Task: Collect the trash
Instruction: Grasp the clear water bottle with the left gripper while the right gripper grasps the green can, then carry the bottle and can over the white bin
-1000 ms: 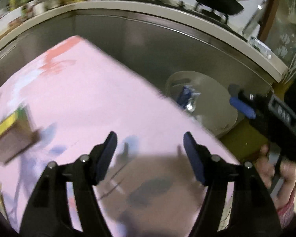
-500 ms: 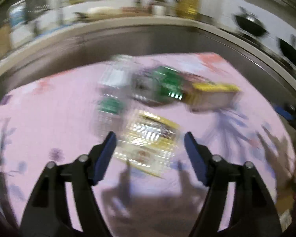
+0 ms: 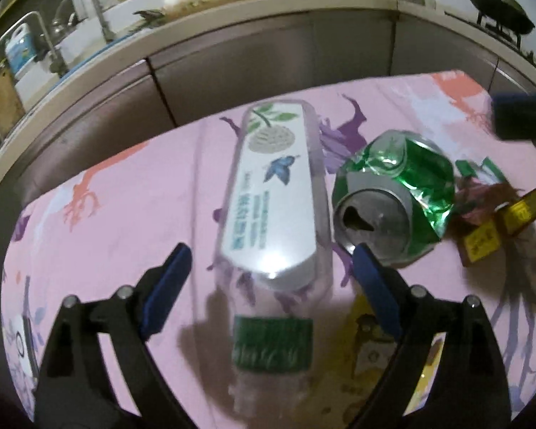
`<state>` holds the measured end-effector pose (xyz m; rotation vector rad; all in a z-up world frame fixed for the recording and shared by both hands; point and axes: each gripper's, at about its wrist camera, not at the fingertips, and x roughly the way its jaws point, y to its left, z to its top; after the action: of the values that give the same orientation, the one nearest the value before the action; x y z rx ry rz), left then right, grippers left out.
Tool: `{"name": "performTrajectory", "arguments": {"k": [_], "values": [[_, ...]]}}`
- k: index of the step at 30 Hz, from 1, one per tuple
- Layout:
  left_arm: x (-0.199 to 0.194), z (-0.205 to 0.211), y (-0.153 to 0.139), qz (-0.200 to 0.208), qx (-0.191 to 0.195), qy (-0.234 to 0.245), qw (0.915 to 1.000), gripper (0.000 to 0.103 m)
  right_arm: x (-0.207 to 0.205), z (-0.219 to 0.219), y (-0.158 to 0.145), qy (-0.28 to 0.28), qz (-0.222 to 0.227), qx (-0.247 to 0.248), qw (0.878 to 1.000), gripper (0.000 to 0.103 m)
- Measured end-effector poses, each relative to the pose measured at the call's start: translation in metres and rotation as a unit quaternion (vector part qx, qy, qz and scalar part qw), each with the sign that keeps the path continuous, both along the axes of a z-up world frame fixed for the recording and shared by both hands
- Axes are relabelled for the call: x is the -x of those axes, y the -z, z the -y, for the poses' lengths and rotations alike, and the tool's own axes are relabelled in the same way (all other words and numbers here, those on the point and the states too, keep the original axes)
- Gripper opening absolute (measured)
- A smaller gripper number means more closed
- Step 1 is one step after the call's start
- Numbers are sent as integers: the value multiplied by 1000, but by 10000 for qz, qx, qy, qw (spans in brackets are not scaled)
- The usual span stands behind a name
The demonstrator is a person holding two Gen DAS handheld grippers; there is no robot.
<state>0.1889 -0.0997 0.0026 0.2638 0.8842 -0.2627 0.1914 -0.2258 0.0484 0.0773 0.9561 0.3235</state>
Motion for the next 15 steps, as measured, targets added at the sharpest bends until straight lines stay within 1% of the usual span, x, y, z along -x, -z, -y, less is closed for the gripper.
{"name": "performTrajectory", "arguments": {"k": [1,2,3,4,6,8,9,10,11,12,13,15], "values": [[-4,-2,3,-63,14,27,10000,85,-13,-1,6,-56,-176,52,9998,54],[-6,-2,6,-119,27,32,9999,74,-25,-4,11,-100,-353,70,9993,54],[-9,-4,9,-206,52,36,9998,61,-39,-6,21,-169,-650,36,9977,54],[-12,-7,13,-313,150,56,9994,61,-50,-8,30,-221,-919,20,9955,54],[-12,-13,14,-284,321,75,9991,60,-62,-10,47,-244,-1236,126,9920,54],[-8,-19,15,-231,326,80,9992,60,-64,-11,64,-296,-1487,183,9883,54],[-5,-24,15,-231,393,60,9989,60,-65,-13,71,-295,-1588,187,9867,51],[-2,-28,16,-248,467,48,9986,60,-63,-14,73,-312,-1535,220,9874,43],[2,-33,16,-273,572,24,9980,60,-61,-17,73,-388,-1432,227,9887,41],[3,-38,17,-291,670,-8,9973,60,-57,-19,73,-435,-1455,89,9884,40],[8,-45,18,-316,765,-51,9966,60,-54,-22,72,-450,-1432,65,9886,40],[18,-55,18,-382,898,-132,9951,60,-47,-33,69,-528,-1283,223,9901,40]]}}
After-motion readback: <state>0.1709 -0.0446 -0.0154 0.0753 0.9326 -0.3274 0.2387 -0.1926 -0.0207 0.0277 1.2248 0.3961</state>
